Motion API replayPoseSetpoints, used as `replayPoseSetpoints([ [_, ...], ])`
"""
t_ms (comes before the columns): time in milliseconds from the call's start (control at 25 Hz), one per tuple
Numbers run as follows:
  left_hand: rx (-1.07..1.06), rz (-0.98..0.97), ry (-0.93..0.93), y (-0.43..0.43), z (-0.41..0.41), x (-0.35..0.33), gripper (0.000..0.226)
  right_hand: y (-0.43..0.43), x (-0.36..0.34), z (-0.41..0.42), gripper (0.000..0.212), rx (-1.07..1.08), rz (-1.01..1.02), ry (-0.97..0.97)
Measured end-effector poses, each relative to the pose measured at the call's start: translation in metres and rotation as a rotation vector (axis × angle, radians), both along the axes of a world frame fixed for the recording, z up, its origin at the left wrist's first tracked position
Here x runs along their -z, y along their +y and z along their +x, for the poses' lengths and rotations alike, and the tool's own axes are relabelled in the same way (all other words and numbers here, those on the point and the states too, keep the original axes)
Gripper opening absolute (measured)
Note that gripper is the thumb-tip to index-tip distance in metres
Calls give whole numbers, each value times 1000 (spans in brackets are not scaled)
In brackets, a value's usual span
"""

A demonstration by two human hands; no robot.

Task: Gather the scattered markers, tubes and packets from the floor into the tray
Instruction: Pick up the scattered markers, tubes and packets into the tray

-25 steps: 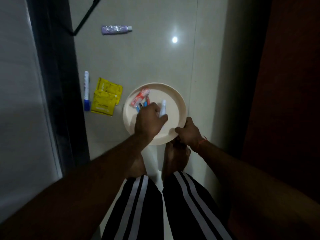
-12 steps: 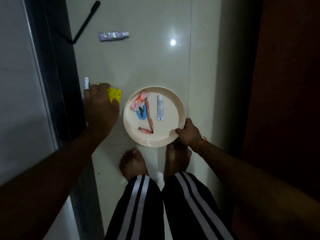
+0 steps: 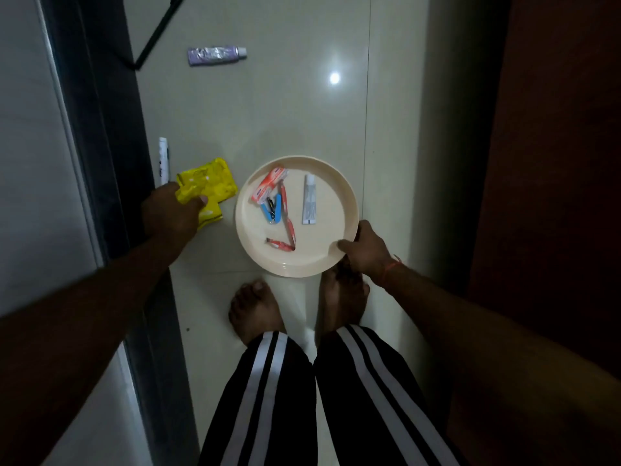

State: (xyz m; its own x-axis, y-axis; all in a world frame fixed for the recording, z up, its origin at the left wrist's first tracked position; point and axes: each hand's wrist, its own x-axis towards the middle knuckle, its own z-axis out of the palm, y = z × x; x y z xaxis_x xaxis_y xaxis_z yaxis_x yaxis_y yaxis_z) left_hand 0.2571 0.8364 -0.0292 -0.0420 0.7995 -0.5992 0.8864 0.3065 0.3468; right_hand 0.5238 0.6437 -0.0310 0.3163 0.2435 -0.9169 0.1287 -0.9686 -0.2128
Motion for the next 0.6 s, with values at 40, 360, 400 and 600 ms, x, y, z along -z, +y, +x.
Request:
replayPoseSetpoints([
  [40, -72, 13, -30, -4, -11, 1, 58, 1, -2, 0, 40, -1, -1, 3],
  [360, -249, -31, -277, -102, -68, 105, 46, 1, -8, -2, 47, -2, -21, 23],
  [400, -275, 21, -292, -129, -59, 117, 56, 2, -8, -2, 47, -10, -22, 20],
  [600, -15, -54, -344, -109, 116, -39, 28, 3, -3, -5, 47, -20, -34, -25],
])
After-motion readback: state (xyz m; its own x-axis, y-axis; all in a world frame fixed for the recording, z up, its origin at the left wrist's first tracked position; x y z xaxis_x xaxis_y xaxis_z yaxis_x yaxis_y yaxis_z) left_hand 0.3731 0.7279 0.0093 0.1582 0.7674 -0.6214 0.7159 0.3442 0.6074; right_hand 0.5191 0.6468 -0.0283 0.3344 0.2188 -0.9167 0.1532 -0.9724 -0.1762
